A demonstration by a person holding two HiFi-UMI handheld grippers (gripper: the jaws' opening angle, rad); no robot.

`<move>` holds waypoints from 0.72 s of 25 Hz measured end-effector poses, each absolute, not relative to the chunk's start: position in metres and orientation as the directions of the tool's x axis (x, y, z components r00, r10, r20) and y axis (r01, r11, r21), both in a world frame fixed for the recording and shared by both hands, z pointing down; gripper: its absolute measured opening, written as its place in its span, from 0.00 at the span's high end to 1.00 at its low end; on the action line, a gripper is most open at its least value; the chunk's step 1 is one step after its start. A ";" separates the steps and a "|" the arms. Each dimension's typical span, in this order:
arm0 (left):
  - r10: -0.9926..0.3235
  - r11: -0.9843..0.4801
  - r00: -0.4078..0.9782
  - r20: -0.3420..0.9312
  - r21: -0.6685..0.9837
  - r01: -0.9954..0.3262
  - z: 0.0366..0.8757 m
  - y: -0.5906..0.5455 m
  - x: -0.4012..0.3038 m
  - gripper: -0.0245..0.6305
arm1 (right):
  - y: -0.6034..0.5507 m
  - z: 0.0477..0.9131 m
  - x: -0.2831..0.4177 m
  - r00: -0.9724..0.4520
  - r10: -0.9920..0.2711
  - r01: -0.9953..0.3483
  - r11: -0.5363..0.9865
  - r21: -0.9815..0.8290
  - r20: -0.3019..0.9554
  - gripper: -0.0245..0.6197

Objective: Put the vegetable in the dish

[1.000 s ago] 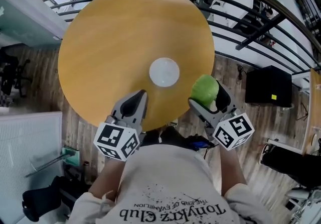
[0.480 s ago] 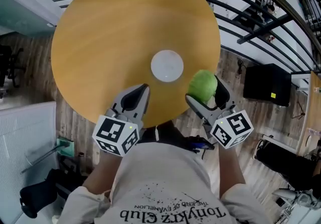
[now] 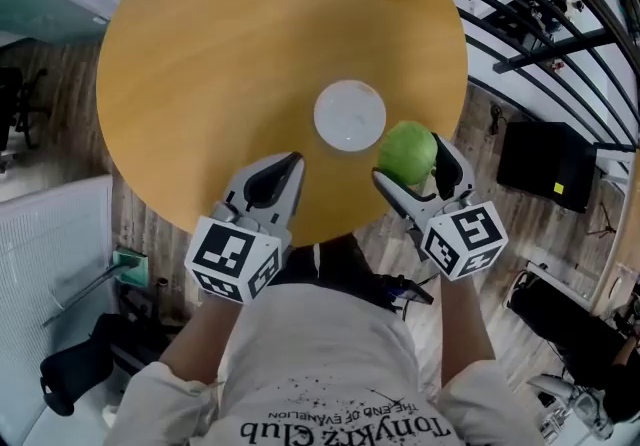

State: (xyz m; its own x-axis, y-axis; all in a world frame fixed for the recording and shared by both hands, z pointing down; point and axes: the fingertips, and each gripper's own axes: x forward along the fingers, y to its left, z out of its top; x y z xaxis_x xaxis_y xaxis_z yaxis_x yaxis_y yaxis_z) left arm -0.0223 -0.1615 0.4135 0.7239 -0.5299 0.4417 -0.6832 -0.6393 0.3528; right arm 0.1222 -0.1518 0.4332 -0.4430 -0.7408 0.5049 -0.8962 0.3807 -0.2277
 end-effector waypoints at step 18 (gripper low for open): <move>-0.516 -0.583 0.690 0.507 0.383 -0.717 0.464 -0.186 -0.033 0.92 | -0.203 0.530 0.101 -0.427 -0.599 -0.892 0.399 -0.210 0.678 0.24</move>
State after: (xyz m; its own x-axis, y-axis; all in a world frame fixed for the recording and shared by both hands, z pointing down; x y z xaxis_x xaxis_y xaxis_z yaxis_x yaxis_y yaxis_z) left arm -0.0329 -0.1858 0.4639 0.6904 -0.5160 0.5071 -0.7168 -0.5827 0.3829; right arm 0.1011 -0.2031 0.5296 -0.4273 -0.5986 0.6776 -0.8925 0.3992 -0.2101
